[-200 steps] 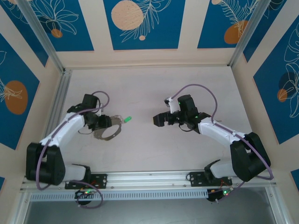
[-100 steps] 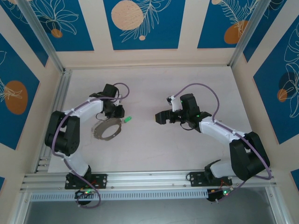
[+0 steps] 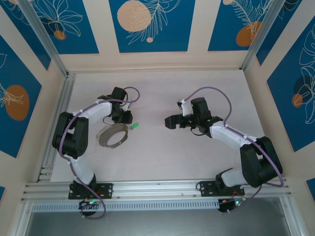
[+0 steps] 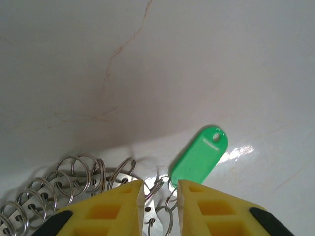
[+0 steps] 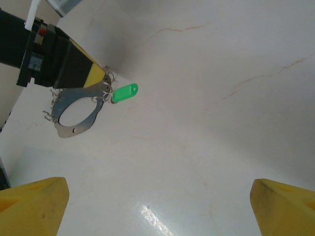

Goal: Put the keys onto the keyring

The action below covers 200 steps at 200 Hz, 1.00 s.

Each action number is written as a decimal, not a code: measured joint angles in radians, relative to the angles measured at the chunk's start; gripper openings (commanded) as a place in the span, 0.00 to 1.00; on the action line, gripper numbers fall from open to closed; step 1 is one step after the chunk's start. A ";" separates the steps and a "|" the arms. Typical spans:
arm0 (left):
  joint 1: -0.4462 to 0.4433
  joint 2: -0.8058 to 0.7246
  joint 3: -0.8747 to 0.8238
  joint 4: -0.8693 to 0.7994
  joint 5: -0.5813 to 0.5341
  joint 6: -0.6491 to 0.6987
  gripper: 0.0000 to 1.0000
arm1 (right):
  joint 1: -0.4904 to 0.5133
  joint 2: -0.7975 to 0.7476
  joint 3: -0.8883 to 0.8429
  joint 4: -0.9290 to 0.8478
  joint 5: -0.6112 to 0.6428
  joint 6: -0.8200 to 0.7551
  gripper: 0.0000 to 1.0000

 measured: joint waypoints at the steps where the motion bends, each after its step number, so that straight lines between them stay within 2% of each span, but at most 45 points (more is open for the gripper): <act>1: 0.000 0.000 0.000 -0.001 0.000 0.002 0.25 | 0.000 0.000 0.000 0.000 0.000 0.000 0.95; 123: -0.008 0.049 0.000 -0.010 0.007 0.034 0.25 | -0.015 0.010 0.015 -0.002 -0.003 -0.004 0.95; 200: -0.008 0.038 -0.022 -0.012 0.011 0.034 0.20 | -0.017 0.010 0.015 -0.002 -0.004 -0.011 0.95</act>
